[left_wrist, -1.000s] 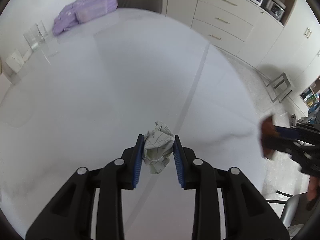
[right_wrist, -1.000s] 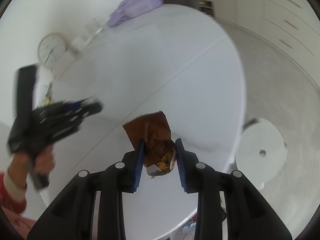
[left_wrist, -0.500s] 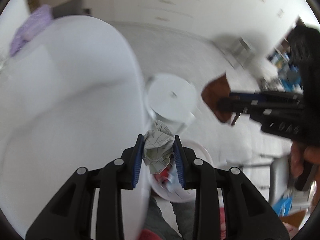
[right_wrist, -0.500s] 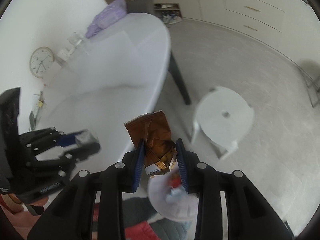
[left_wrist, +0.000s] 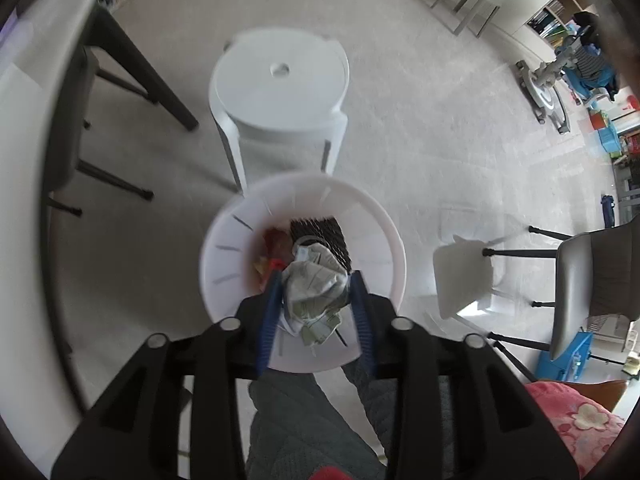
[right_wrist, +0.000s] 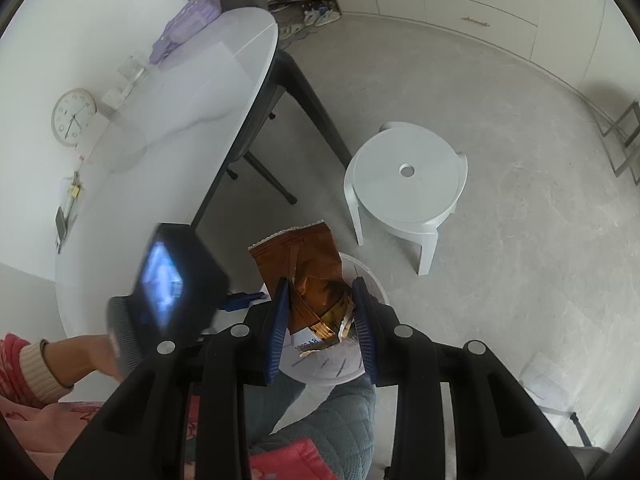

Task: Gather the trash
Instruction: 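Carry the paper and wrapper over the white bin and open both tools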

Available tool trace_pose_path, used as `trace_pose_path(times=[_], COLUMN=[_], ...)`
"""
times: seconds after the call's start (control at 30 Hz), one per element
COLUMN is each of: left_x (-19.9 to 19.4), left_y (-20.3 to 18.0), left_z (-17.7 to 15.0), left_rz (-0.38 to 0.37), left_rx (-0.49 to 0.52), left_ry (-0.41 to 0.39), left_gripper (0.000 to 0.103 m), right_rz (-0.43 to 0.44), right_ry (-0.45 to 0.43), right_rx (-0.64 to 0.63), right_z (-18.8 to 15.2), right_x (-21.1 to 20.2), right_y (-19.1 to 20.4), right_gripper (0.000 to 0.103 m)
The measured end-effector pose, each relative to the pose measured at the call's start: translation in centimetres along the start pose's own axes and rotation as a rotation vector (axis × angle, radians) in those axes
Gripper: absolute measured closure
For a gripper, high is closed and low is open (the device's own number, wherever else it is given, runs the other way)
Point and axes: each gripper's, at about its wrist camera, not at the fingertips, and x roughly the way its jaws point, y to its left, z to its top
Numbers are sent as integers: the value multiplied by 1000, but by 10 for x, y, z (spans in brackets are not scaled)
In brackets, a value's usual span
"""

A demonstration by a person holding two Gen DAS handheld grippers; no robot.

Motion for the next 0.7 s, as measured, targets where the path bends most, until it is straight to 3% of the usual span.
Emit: trace_pose_path(times=[0.1,0.17,0.27,0.53,0.7], left_x=[3,-5,-26,-87,-133], left_y=[-5,-8,-15,-13,7], left_z=[-1,-1,-2,-7,-20], left_rz=[-5,-1,7,48,110], left_rx=[-17,-18,-2,-31,-122], left_ry=[17,-2,-51,-148,-224], left_gripper=[54,39,28,21,8], right_rz=[10,20,31,34,44], right_ry=[7,10,12,29,122], right_rx=[-15,-22,-31,-40,-92], right_z=[-4,-5,-4,-5,-21], right_x=[2,3,6,28,87], right_y=[-4,-6,-9,-11,2], right_gripper=[70,70,70,70,70])
